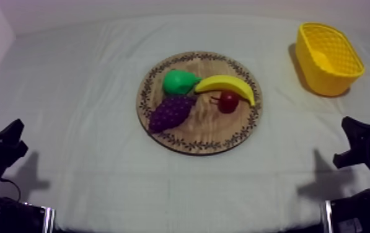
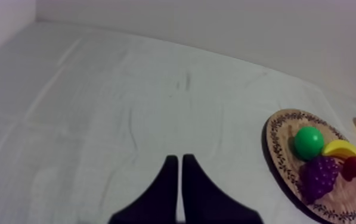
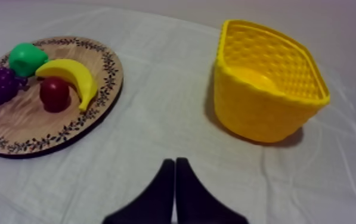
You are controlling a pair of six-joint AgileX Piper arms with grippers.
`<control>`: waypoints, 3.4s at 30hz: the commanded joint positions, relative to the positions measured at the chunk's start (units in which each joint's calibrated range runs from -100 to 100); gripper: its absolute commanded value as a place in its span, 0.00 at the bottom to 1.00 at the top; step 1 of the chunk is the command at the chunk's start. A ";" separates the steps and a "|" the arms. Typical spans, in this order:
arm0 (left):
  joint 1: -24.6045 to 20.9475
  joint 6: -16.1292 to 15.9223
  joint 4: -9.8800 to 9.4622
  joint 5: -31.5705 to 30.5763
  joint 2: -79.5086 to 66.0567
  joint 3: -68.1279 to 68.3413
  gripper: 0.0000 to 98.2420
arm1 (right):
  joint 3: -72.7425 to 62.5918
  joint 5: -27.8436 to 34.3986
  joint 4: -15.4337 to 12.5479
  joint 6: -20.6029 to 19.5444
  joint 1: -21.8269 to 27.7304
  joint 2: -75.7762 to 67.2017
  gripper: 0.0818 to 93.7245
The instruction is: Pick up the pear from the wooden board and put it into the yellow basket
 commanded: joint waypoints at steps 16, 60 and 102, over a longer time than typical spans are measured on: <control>0.00 0.00 -0.02 -0.01 0.00 -0.02 0.00 | 0.02 -0.01 0.03 0.77 -3.63 -0.05 0.00; 0.00 0.02 -0.02 -0.01 0.00 -0.02 0.00 | -103.74 48.93 5.28 13.57 -24.43 95.02 0.01; 0.00 0.00 -0.02 -0.01 0.00 -0.02 0.00 | -128.22 57.10 8.82 12.55 -27.90 132.99 0.75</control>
